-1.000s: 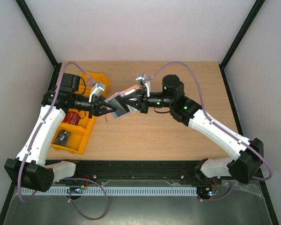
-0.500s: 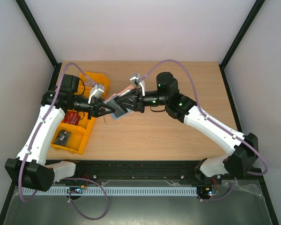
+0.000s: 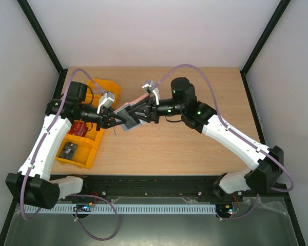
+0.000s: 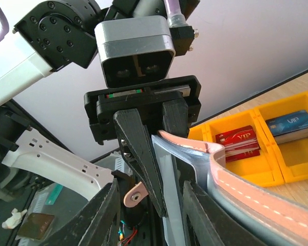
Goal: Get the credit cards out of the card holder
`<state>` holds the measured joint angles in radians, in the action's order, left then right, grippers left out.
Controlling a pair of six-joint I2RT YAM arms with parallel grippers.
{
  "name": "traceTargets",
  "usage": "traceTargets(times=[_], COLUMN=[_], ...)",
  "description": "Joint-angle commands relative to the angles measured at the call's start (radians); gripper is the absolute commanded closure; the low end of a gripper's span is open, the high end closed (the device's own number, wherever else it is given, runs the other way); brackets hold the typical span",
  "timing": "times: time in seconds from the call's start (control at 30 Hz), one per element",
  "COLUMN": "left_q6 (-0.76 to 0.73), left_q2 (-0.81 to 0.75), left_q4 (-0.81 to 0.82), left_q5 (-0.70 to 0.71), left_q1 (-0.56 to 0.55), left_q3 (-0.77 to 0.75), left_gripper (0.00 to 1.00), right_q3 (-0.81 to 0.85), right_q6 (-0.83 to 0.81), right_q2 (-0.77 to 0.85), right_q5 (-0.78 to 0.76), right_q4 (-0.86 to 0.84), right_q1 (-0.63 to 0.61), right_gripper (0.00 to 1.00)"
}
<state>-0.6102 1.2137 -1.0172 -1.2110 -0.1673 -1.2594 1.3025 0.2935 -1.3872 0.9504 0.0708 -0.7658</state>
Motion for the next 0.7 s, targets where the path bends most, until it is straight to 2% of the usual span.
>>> traceTargets(times=[0.0,0.13,0.4,0.53,0.67], left_q6=[-0.049,-0.048,-0.055,-0.039,-0.006], left_q2=[-0.016,-0.019,-0.023,-0.018,-0.018], left_q4=[-0.013,-0.013,-0.017,-0.004,0.024], left_q5=[-0.1,-0.098,-0.093,-0.093,-0.09], left_q1=[-0.018,-0.018,-0.017,-0.017,-0.017], left_q3=[-0.014,-0.012,-0.002,-0.003,0.003], left_gripper=[0.98,0.98,0.98,0.98,0.98], right_q3=[-0.006,-0.023,0.029,0.016,0.017], right_q6=[-0.02,0.008,-0.007,0.024,0.039], right_q2=[0.018,0.027,0.011,-0.008,-0.038], right_q5=[-0.097,-0.097,-0.107,-0.082,-0.039], right_q4=[0.067,0.026,0.082,0.039,0.003], right_q1=[0.014,0.014,0.015,-0.008,-0.039], right_gripper=[0.66,0.66,0.65,0.74,0.78])
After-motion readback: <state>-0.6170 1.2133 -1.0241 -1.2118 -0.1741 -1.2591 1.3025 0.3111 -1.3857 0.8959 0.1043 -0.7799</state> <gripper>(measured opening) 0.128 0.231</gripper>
